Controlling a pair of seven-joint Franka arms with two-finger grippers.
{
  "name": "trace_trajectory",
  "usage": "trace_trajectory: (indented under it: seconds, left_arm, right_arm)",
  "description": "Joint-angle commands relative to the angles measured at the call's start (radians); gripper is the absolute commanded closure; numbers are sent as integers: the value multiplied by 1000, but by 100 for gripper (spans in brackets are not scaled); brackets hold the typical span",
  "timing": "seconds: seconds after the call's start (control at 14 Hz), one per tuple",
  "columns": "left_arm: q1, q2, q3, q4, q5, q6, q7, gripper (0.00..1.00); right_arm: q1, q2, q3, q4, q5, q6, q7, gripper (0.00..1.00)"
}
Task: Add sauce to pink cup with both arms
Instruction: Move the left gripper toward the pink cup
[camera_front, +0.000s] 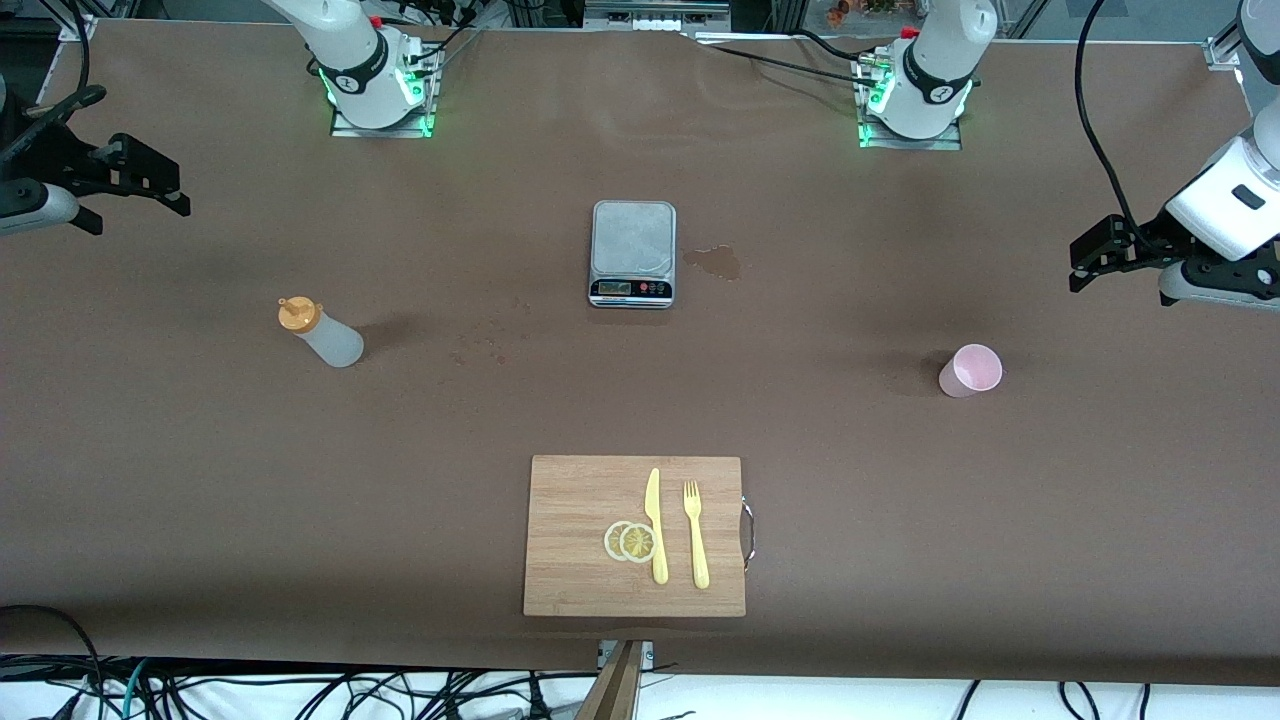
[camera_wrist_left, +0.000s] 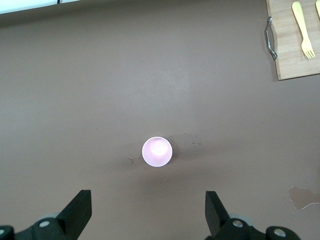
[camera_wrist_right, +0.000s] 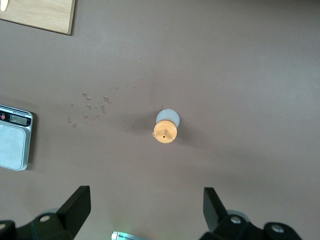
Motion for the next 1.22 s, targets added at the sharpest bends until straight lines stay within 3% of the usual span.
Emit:
trace_trajectory:
  seconds: [0.0,0.93,1.15]
  left_arm:
    - [1,19,-6,38,-16,-29,-6,0]
    - [3,49,-18,39,-13,-31,0,0]
    - [3,79,-18,82,-11,-29,5,0]
  right_arm:
    - [-4,2,3,15,-9,-4,4,0]
    - [-2,2,4,15,-8,-2,6,0]
    - [-2,2,4,15,-8,-2,4,0]
